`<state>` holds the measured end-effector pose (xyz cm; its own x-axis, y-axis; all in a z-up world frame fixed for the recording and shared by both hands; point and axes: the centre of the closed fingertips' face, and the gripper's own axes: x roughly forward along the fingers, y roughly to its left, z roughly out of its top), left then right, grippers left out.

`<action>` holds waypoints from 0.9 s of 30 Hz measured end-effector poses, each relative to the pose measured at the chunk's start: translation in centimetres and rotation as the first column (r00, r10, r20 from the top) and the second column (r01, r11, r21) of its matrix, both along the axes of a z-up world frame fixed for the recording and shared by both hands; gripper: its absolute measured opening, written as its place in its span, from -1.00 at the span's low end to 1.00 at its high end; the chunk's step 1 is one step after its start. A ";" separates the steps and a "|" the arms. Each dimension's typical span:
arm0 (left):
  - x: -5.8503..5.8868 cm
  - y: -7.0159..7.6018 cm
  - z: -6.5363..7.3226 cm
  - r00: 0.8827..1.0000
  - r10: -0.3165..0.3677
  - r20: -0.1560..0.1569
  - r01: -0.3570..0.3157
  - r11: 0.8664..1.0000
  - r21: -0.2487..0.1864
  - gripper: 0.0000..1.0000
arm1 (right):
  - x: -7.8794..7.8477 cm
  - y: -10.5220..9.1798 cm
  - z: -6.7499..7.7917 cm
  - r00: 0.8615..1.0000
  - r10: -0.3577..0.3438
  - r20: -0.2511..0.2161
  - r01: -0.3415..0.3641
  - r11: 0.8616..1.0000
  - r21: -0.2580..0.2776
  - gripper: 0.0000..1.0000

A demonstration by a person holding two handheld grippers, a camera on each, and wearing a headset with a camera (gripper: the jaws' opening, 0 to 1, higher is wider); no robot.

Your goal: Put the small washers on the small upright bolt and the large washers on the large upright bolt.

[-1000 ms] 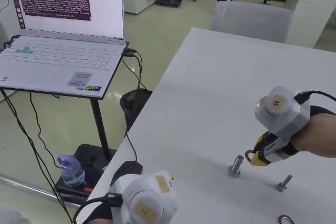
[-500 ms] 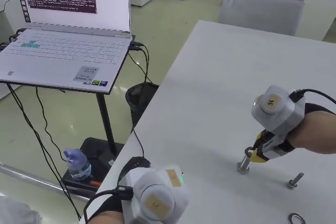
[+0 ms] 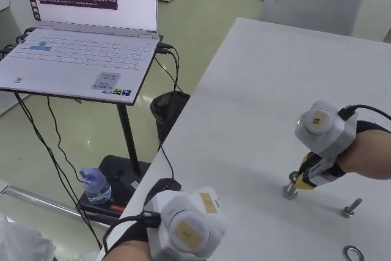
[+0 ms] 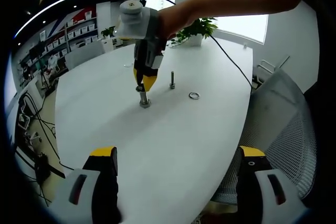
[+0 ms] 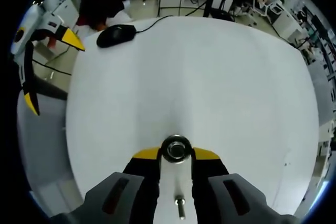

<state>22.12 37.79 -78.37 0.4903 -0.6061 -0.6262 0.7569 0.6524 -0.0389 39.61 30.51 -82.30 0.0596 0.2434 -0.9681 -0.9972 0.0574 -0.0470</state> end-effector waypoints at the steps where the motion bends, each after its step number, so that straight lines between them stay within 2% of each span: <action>1: 0.0 0.0 0.0 1.000 0.000 0.000 0.000 1.000 -0.001 0.89 | 0.1 0.0 -0.1 1.000 -0.002 0.001 0.002 1.000 0.000 -0.55; 27: -0.4 0.3 -0.4 1.000 -0.006 -0.016 0.006 1.000 0.003 0.82 | -0.5 -0.2 -2.9 0.999 -0.036 -0.012 0.035 0.999 -0.021 -0.55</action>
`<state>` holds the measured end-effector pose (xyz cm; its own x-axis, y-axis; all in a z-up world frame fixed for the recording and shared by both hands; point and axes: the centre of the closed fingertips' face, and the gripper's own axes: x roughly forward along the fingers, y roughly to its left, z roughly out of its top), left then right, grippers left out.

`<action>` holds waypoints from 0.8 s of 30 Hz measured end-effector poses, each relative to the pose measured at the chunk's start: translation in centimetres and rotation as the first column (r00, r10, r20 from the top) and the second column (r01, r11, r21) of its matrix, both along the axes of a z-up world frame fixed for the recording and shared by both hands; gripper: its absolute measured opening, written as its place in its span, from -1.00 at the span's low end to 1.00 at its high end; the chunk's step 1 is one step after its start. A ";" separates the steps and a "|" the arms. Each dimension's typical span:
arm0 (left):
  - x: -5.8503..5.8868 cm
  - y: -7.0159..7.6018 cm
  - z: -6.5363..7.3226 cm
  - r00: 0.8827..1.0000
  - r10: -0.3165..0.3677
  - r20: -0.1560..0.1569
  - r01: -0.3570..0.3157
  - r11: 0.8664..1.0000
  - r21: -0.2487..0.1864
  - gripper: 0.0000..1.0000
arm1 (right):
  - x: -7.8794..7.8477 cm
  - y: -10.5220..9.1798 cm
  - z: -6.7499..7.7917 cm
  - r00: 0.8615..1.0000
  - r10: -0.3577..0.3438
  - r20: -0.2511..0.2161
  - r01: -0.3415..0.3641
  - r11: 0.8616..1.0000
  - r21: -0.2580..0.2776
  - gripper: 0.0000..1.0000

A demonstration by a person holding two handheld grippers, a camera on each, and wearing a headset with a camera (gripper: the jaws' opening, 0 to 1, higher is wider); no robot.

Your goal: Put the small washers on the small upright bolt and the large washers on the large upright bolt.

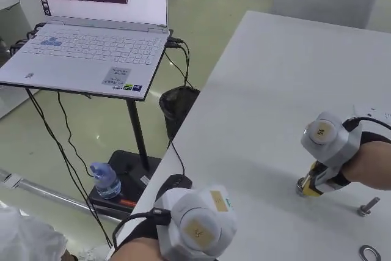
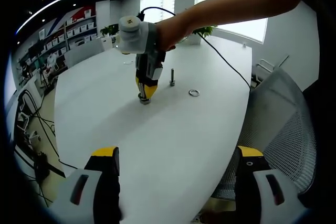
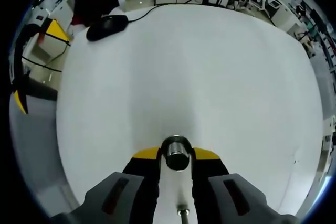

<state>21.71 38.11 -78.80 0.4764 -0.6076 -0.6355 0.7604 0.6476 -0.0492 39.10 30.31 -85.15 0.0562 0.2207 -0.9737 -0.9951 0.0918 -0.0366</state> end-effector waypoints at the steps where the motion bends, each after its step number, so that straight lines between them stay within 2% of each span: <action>1: 0.0 0.0 0.0 1.000 -0.001 -0.002 0.001 1.000 0.000 0.82 | 0.0 0.0 -0.1 1.000 0.000 -0.001 0.000 1.000 -0.001 -0.55; 13: 0.0 -0.1 -0.2 1.000 -0.009 -0.008 0.009 1.000 0.003 0.79 | 0.8 -0.2 -1.4 1.000 -0.010 -0.001 0.010 1.000 0.000 -0.54; 24: -0.1 -0.2 -0.1 1.000 -0.008 -0.011 0.008 1.000 0.003 0.76 | 1.0 -0.2 -1.4 1.000 -0.015 0.003 0.015 1.000 0.010 -0.53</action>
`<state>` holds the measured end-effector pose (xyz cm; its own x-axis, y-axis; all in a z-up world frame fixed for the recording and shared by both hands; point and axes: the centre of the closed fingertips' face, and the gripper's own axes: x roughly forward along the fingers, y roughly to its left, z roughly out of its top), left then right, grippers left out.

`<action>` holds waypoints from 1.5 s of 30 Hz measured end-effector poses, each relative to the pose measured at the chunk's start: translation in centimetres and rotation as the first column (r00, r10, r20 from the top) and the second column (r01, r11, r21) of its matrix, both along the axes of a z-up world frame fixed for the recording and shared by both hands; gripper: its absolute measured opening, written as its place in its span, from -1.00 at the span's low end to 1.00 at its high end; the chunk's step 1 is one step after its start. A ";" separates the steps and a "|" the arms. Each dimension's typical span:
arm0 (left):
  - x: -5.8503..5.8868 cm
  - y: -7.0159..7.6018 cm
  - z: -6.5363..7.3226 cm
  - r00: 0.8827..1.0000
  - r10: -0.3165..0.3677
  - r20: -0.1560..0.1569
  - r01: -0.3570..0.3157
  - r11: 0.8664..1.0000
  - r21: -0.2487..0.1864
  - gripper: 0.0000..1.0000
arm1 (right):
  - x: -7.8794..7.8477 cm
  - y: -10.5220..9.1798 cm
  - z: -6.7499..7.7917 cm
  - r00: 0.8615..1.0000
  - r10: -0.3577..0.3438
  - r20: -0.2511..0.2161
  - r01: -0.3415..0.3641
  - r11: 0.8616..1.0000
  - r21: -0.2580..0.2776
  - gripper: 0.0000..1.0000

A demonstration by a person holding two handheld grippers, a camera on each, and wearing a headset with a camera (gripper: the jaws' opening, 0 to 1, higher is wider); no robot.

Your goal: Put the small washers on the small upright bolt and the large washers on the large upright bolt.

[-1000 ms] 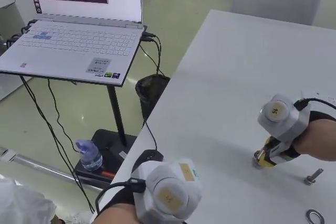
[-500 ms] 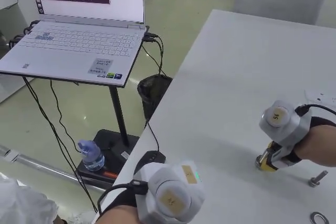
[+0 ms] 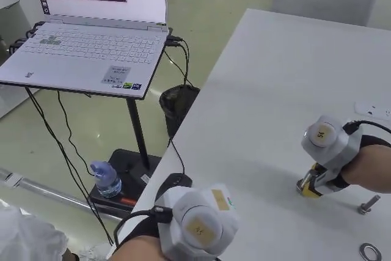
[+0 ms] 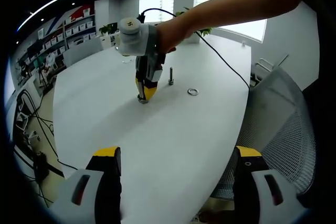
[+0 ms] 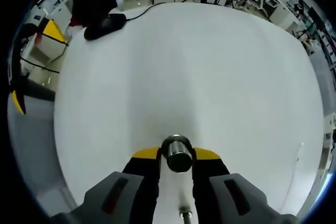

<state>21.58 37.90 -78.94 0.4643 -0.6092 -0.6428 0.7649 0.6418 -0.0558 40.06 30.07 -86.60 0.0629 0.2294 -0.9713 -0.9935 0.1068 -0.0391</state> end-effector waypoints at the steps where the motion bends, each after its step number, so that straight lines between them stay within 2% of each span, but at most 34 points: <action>1: 0.0 0.0 0.0 1.000 0.000 0.000 0.000 1.000 0.000 0.76 | -0.1 0.0 0.1 1.000 -0.002 0.000 0.002 1.000 0.000 -0.53; 8: -0.3 0.0 -0.1 1.000 0.000 -0.008 0.000 1.000 0.002 0.75 | 0.1 0.0 0.0 1.000 0.009 0.006 -0.009 1.000 0.000 -0.52; 12: -0.3 -0.1 0.0 1.000 0.000 -0.006 0.000 1.000 0.000 0.75 | -0.3 0.1 0.2 1.000 0.007 0.004 -0.007 1.000 0.004 -0.51; 15: -0.3 -0.1 0.0 1.000 0.001 -0.007 -0.001 1.000 0.000 0.75 | -0.2 0.0 0.3 1.000 0.007 0.006 -0.007 1.000 0.010 -0.43; 18: -0.3 -0.2 0.0 1.000 -0.001 -0.006 0.001 1.000 0.000 0.75 | -0.1 0.0 0.6 1.000 0.004 0.002 -0.004 1.000 0.021 -0.36; 25: -0.2 -0.5 0.0 1.000 -0.003 -0.004 0.003 1.000 0.001 0.74 | -0.3 -0.1 2.2 1.000 0.024 0.011 -0.025 0.998 0.053 -0.35; 34: 0.2 -0.8 0.5 1.000 -0.004 0.006 0.004 1.000 0.004 0.74 | -2.0 -1.4 4.2 0.999 0.046 0.024 -0.047 0.997 0.064 -0.35; 36: 0.2 -0.7 0.5 1.000 -0.004 0.008 0.004 1.000 0.008 0.74 | -1.5 -1.8 4.0 0.999 0.045 0.023 -0.047 0.997 0.064 -0.35; 42: 0.3 -0.9 0.7 1.000 0.000 0.013 0.000 1.000 0.010 0.74 | -2.6 -3.6 4.8 0.999 0.028 0.027 -0.030 0.997 0.070 -0.36; 45: 0.3 -1.0 0.8 1.000 -0.002 0.017 0.002 1.000 0.014 0.74 | -2.7 -4.9 4.5 1.000 0.020 0.024 -0.022 0.997 0.068 -0.36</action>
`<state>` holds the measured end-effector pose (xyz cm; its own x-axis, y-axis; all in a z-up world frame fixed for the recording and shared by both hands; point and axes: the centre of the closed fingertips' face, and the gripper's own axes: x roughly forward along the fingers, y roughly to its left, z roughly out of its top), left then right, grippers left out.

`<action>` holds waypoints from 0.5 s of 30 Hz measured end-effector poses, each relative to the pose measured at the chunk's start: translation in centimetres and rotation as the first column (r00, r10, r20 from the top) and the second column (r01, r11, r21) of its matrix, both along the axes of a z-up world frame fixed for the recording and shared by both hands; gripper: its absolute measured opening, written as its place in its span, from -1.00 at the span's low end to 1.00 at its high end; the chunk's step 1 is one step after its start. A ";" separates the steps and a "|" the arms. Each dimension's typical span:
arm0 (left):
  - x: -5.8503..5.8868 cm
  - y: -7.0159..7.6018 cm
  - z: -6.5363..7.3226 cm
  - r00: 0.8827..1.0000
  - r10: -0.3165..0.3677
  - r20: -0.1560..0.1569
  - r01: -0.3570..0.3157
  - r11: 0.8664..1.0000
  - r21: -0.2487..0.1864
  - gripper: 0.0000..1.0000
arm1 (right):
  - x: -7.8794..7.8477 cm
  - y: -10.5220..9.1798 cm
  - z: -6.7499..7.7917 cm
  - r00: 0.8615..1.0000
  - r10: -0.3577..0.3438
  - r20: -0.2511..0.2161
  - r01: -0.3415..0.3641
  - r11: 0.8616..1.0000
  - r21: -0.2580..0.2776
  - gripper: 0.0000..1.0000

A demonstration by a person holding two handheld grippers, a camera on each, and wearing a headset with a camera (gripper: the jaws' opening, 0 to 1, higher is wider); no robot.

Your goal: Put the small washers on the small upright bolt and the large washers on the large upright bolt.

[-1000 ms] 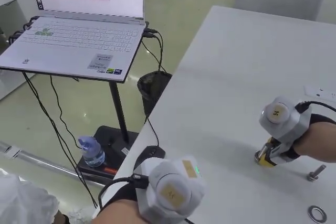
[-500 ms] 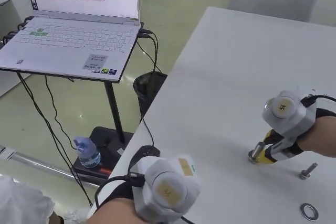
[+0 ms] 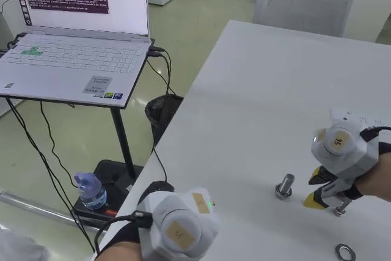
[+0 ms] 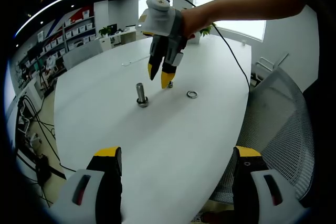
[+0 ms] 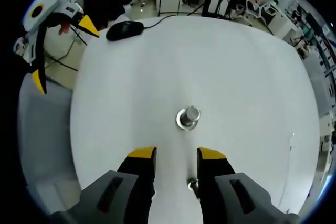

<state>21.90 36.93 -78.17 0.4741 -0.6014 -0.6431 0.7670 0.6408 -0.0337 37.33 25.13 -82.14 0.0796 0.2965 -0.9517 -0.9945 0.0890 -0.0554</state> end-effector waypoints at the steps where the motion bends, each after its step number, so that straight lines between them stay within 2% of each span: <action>1: 0.0 0.0 0.0 1.000 0.001 0.003 -0.001 1.000 -0.001 0.74 | -0.1 -0.3 0.0 1.000 -0.002 0.000 0.002 1.000 -0.001 -0.36; 12: -0.2 0.1 -0.2 1.000 0.009 0.004 -0.009 1.000 0.009 0.75 | -2.4 -3.6 0.3 0.998 -0.068 -0.016 0.068 0.998 0.014 -0.36; 15: -0.3 0.2 -0.3 1.000 0.012 0.001 -0.012 1.000 0.012 0.75 | -3.2 -4.7 -0.1 0.996 -0.092 -0.024 0.092 0.996 0.017 -0.36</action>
<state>21.63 37.08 -78.51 0.4821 -0.5878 -0.6497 0.7594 0.6502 -0.0248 34.15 20.44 -82.21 0.0850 0.3057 -0.9483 -0.9831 0.1807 -0.0298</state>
